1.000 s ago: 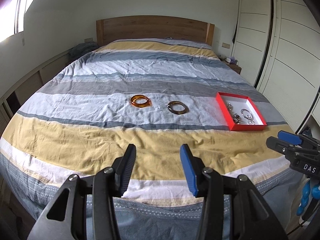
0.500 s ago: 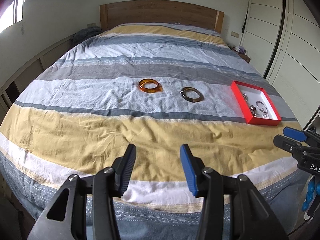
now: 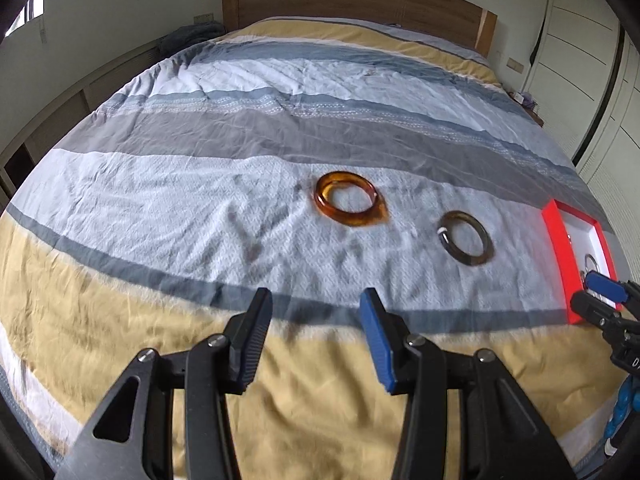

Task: Organize jewelry
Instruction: 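Grasp the amber bangle with the left tool while the right tool grasps the dark brown bangle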

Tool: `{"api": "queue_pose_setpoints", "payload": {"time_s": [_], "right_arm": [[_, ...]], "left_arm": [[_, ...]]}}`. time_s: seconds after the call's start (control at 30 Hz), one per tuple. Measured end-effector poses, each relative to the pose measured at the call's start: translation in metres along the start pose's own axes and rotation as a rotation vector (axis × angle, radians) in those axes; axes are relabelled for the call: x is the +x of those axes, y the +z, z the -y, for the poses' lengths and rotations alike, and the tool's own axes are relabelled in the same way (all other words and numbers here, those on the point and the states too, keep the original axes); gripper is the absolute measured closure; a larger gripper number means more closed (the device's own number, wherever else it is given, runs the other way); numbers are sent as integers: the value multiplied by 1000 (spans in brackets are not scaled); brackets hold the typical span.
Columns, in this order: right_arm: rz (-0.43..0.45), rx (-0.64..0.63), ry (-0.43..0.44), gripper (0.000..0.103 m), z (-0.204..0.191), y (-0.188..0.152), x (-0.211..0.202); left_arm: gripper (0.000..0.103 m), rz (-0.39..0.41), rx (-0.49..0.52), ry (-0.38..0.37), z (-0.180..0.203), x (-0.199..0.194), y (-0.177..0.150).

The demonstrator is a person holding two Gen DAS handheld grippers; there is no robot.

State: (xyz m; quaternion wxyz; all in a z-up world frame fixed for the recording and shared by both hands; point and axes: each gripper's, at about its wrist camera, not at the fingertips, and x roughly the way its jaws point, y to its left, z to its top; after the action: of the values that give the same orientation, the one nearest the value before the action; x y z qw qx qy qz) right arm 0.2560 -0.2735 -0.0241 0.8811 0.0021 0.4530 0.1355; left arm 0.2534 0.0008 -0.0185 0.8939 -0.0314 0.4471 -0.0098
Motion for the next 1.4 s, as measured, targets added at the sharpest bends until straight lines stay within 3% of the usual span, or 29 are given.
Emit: {"api": "queue_pose_setpoints", "payload": {"time_s": [0.27, 0.47, 0.63, 1.0, 1.07, 1.13, 1.2, 1.4], "right_arm": [[-20, 21, 28, 42, 17, 39, 78], [-48, 18, 40, 46, 27, 47, 122], [-73, -2, 48, 58, 30, 47, 149], [-37, -51, 31, 66, 26, 42, 175], [-23, -55, 21, 74, 25, 42, 173], [-8, -51, 19, 90, 25, 42, 170], [9, -43, 26, 91, 27, 42, 166], [50, -38, 32, 93, 26, 42, 141]], "left_arm": [[59, -8, -54, 8, -7, 80, 58], [59, -50, -57, -5, -5, 129, 67], [59, -65, -8, 15, 1, 158, 64], [64, -16, 68, 46, 14, 179, 65], [74, -6, 83, 51, 17, 177, 66], [85, 5, 112, 61, 24, 174, 65], [92, 12, 133, 67, 29, 170, 63], [94, 18, 82, 38, 27, 146, 59]]}}
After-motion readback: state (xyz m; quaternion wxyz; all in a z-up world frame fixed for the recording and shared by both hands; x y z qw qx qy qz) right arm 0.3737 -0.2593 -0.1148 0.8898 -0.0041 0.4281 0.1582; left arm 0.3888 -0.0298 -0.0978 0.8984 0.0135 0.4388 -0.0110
